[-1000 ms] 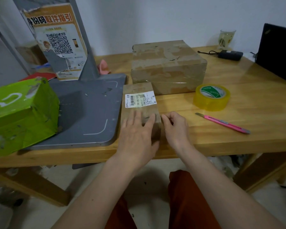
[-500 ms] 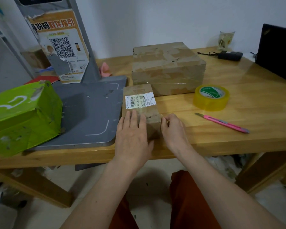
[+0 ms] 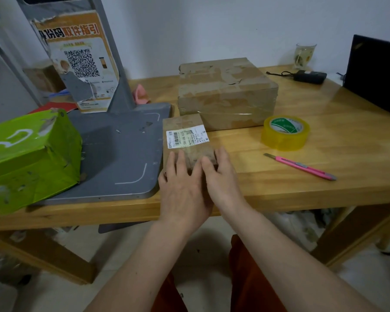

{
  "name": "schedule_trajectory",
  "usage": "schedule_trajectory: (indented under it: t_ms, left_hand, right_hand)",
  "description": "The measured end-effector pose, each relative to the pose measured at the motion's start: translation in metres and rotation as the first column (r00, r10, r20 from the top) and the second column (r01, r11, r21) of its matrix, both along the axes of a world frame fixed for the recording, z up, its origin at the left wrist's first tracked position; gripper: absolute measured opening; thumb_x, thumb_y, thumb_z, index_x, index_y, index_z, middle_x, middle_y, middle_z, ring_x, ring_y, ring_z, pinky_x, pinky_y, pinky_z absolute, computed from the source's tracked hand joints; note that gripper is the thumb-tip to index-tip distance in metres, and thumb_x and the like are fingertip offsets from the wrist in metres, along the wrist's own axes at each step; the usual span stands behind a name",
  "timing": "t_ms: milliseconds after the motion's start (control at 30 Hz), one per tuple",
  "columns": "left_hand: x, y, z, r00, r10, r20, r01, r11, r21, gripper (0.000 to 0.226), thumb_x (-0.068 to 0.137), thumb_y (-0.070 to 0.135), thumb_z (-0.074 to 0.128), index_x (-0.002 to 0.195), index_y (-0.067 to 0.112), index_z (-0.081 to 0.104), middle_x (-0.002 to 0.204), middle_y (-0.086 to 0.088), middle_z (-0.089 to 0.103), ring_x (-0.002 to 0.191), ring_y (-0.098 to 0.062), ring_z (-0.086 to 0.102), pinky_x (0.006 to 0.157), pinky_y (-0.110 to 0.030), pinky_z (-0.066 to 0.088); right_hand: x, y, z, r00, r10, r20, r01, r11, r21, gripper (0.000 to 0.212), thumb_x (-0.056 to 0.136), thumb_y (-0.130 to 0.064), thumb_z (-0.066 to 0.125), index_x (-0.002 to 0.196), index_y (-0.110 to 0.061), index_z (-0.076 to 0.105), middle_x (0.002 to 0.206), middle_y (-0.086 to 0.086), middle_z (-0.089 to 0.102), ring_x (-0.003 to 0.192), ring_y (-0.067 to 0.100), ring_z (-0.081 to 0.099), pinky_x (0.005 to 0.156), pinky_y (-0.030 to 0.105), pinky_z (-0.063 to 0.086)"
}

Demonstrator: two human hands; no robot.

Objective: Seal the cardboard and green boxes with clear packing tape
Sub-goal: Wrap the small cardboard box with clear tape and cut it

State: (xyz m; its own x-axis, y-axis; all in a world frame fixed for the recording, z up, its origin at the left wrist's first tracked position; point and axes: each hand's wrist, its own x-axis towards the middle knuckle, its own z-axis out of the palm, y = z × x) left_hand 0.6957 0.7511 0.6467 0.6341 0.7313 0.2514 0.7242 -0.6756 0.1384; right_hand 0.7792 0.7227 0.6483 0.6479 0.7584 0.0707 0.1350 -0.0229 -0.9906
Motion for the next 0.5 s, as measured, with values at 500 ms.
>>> schedule_trajectory:
  t_ms: [500]
  left_hand:
    - [-0.015, 0.015, -0.008, 0.975, -0.103, 0.195, 0.102, 0.995, 0.020, 0.073, 0.092, 0.032, 0.055, 0.153, 0.007, 0.025, 0.160, -0.008, 0.025, 0.150, -0.018, 0.011, 0.122, -0.026, 0.000]
  right_hand:
    - [-0.002, -0.012, -0.004, 0.469, 0.212, 0.857, 0.009, 0.969, -0.245, 0.067, 0.101, -0.046, 0.007, 0.140, -0.010, 0.049, 0.146, 0.008, 0.048, 0.141, 0.019, 0.035, 0.120, 0.039, 0.020]
